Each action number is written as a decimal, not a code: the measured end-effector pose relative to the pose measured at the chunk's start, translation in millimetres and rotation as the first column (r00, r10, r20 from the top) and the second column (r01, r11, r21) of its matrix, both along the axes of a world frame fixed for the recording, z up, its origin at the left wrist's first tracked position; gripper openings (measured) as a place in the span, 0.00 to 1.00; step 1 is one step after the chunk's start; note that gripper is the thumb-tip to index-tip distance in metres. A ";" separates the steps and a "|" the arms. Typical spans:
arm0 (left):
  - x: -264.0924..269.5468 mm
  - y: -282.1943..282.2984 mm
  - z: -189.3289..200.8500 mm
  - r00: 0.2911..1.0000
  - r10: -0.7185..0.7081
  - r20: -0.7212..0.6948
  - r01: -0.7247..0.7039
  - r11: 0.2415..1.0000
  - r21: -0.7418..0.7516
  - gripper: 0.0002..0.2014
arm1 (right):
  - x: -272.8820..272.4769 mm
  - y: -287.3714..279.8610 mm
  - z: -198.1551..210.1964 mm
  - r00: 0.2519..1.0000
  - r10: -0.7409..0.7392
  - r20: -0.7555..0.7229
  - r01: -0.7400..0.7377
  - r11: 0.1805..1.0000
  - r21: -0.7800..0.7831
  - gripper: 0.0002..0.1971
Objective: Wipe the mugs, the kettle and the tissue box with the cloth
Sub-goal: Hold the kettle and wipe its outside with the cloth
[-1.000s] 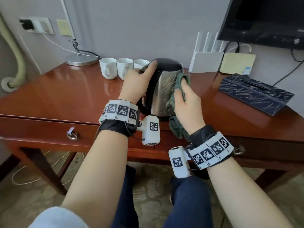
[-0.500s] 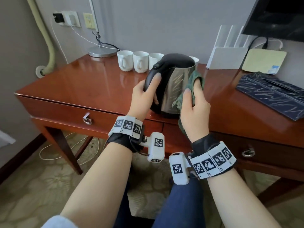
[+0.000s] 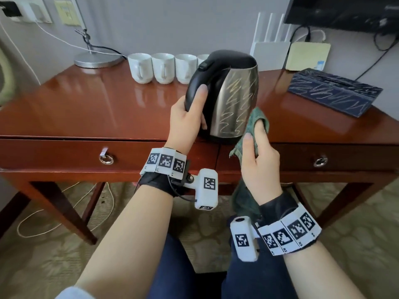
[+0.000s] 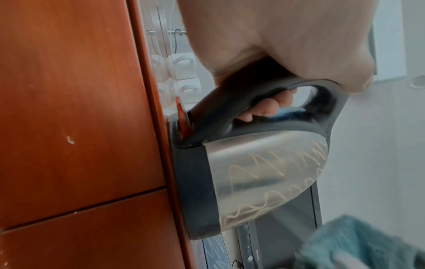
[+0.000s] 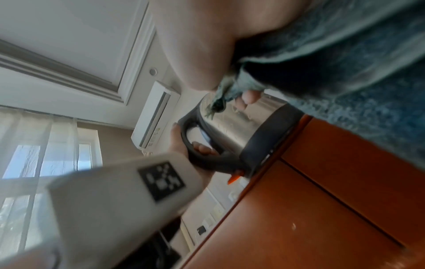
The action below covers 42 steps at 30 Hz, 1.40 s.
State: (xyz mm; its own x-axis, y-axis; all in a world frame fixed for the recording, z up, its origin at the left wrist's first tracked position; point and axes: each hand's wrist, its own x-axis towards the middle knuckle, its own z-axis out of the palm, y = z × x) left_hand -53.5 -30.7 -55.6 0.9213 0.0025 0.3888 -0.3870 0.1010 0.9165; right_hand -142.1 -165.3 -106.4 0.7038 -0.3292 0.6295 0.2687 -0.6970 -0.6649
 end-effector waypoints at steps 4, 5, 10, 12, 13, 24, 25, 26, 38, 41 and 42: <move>-10.0 -1.6 -0.5 1.000 0.014 0.003 -0.014 1.000 -0.015 0.19 | 7.0 11.9 -19.9 1.000 0.008 -0.020 -0.014 0.948 -0.318 0.20; -12.0 -2.2 -1.5 1.000 0.014 0.017 -0.014 1.000 -0.025 0.20 | 10.3 13.4 -25.4 1.000 0.001 -0.030 -0.012 0.925 -0.379 0.19; -16.8 -4.9 -5.9 0.997 0.025 0.078 -0.020 0.998 -0.064 0.21 | 24.0 9.6 -48.5 0.994 -0.088 -0.071 0.036 0.841 -0.540 0.28; -18.5 -6.8 -6.2 0.995 0.034 0.089 -0.028 0.997 -0.070 0.20 | 28.6 7.2 -51.9 0.994 -0.096 -0.050 0.050 0.818 -0.574 0.26; -18.8 -7.7 -5.9 0.995 0.038 0.089 -0.032 0.997 -0.070 0.20 | 30.4 6.4 -51.8 0.994 -0.101 -0.028 0.066 0.810 -0.583 0.23; -15.0 -11.4 -7.7 0.994 0.080 0.073 -0.071 0.991 -0.116 0.18 | 33.1 -0.2 -61.0 0.992 -0.112 -0.060 0.065 0.852 -0.520 0.21; -15.1 -11.5 -7.5 0.994 0.077 0.071 -0.069 0.991 -0.117 0.18 | 34.3 2.4 -61.9 0.993 -0.101 -0.056 0.054 0.837 -0.545 0.22; -15.6 -11.7 -7.3 0.995 0.076 0.068 -0.068 0.991 -0.115 0.18 | 35.8 4.8 -61.1 0.995 -0.091 -0.046 0.050 0.827 -0.561 0.23; -16.3 -11.4 -8.1 0.996 0.065 0.063 -0.057 0.991 -0.122 0.21 | 25.3 4.5 -68.6 0.990 -0.093 -0.105 0.037 0.895 -0.445 0.20; -17.0 -12.0 -8.0 0.996 0.063 0.063 -0.055 0.991 -0.123 0.20 | 25.0 9.7 -66.5 0.995 -0.060 -0.081 0.013 0.876 -0.482 0.21; -17.3 -12.1 -7.4 0.996 0.065 0.063 -0.057 0.991 -0.123 0.20 | 26.2 10.5 -63.6 0.997 -0.051 -0.063 0.013 0.866 -0.500 0.22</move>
